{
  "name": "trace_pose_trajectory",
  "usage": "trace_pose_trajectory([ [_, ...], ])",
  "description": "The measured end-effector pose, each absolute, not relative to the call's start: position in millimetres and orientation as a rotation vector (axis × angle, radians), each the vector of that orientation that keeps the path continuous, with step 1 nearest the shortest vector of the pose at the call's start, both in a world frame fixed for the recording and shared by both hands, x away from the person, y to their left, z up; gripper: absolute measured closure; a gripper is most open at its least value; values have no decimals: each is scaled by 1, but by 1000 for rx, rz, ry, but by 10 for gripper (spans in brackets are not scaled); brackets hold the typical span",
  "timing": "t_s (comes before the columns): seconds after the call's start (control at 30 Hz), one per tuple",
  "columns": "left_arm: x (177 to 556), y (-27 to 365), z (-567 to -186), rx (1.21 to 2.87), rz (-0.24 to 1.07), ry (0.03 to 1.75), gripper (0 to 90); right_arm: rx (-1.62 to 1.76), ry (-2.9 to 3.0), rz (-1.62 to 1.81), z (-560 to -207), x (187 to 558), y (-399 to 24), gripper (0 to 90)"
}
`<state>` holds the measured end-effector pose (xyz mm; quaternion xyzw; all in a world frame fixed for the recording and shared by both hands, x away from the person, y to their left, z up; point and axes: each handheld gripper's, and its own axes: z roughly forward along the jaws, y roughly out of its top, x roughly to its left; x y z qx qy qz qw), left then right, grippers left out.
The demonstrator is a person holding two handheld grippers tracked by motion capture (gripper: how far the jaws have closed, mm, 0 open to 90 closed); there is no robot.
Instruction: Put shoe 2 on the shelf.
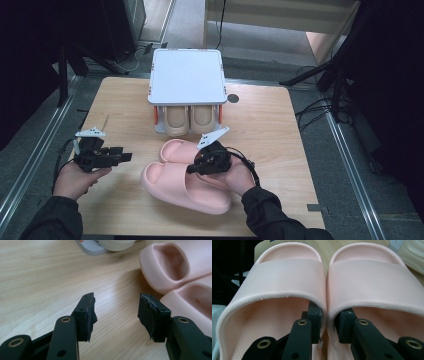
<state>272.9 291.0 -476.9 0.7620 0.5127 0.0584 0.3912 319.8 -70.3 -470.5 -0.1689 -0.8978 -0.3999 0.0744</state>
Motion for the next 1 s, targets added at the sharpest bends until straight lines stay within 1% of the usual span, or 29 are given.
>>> trace_pose_trajectory([
  [0.37, 257, 304, -478, 1903, 173, 1353, 466, -389, -2693, -1156, -461, 339, -53, 770],
  [0.67, 249, 310, -478, 1884, 167, 1371, 465, -329, -2686, -1204, -445, 355, -42, 770],
  [1.0, 248, 313, -479, 1886, 162, 1383, 466, -287, -2659, -1242, -408, 369, -40, 769],
])
